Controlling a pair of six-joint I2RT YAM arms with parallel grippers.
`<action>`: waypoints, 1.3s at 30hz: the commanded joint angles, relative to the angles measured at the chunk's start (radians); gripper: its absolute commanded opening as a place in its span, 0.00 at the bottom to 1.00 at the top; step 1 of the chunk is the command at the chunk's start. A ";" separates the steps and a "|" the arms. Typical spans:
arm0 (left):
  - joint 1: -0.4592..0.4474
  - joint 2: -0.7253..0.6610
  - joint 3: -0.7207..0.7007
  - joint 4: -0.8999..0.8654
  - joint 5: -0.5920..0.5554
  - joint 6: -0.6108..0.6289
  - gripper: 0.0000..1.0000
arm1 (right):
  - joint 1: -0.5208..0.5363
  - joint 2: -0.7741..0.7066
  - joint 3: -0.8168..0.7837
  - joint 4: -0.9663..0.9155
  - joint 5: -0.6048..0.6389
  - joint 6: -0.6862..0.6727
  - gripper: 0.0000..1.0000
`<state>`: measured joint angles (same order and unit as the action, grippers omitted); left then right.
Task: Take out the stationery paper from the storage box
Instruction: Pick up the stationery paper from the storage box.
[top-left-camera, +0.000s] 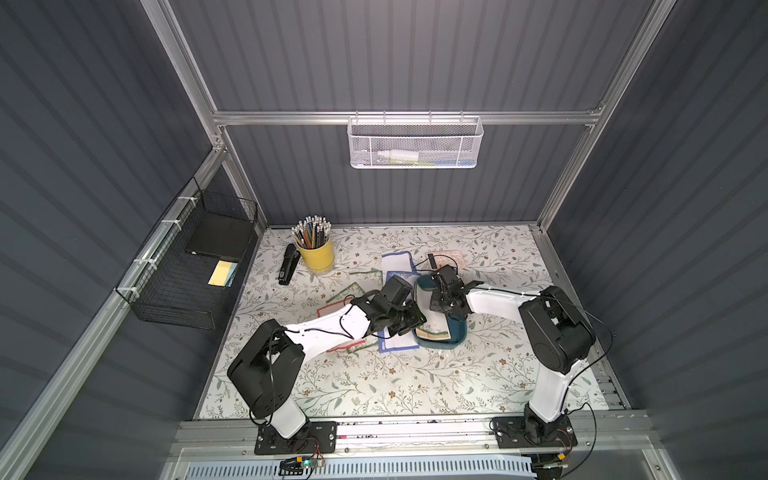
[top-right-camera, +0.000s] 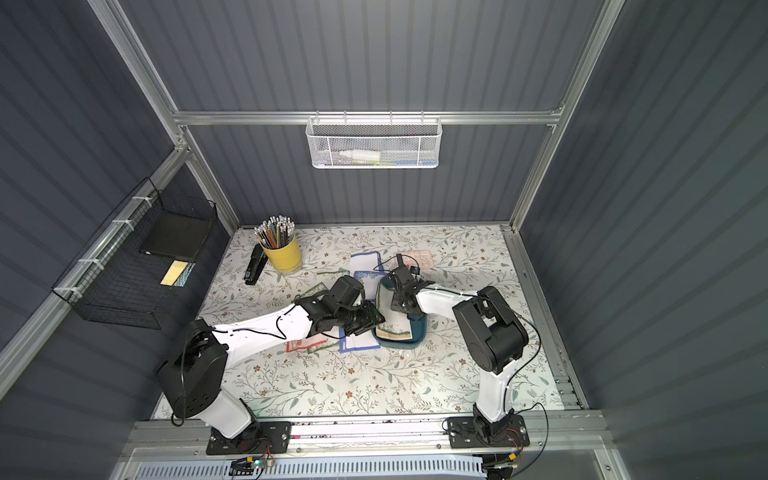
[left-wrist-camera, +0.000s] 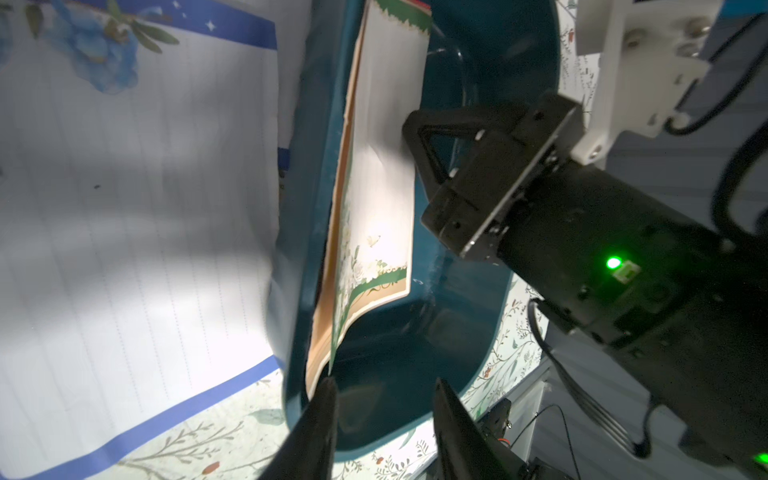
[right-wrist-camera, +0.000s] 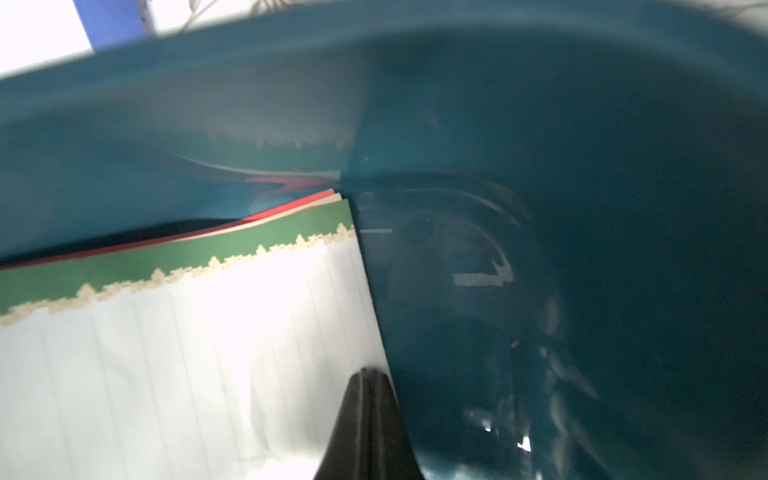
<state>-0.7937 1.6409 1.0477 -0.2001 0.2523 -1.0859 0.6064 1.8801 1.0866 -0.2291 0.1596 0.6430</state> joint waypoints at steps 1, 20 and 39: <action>-0.006 0.013 0.031 -0.037 -0.026 0.006 0.41 | 0.006 0.107 -0.076 -0.157 -0.109 0.003 0.00; -0.031 0.112 0.130 -0.136 -0.077 0.057 0.42 | 0.002 0.108 -0.074 -0.161 -0.111 -0.003 0.00; -0.050 0.169 0.155 -0.137 -0.093 0.078 0.12 | 0.002 0.108 -0.077 -0.160 -0.114 -0.005 0.00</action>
<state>-0.8371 1.8004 1.1767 -0.3180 0.1738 -1.0199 0.6010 1.8809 1.0859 -0.2195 0.1383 0.6430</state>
